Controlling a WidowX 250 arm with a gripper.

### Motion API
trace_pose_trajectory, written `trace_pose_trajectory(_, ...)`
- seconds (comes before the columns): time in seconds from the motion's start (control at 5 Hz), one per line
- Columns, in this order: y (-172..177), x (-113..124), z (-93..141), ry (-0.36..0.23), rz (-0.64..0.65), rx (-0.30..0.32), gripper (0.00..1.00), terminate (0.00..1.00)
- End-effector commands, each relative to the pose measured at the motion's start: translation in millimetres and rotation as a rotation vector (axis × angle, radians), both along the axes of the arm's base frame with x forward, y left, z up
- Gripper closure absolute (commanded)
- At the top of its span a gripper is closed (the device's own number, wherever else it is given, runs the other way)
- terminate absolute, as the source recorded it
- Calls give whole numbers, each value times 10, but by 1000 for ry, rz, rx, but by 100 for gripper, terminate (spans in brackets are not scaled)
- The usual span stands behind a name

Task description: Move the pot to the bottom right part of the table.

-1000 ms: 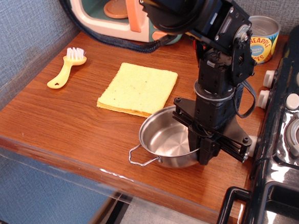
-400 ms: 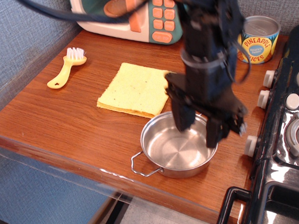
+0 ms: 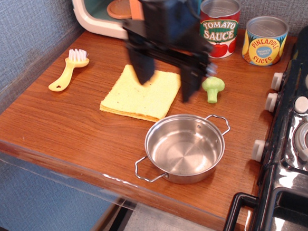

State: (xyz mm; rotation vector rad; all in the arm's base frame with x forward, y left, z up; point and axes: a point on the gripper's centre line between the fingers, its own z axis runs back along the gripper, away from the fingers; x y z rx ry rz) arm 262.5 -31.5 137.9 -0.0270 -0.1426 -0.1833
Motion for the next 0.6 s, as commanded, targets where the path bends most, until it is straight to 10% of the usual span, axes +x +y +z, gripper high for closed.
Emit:
trace_pose_trajectory(0.0,404,-27,171,-21,88,-16,0,0)
trace_pose_trajectory(0.2,404,-27,171,-21,88,-16,0,0)
trace_pose_trajectory(0.4,404,-27,171,-21,88,-16,0,100)
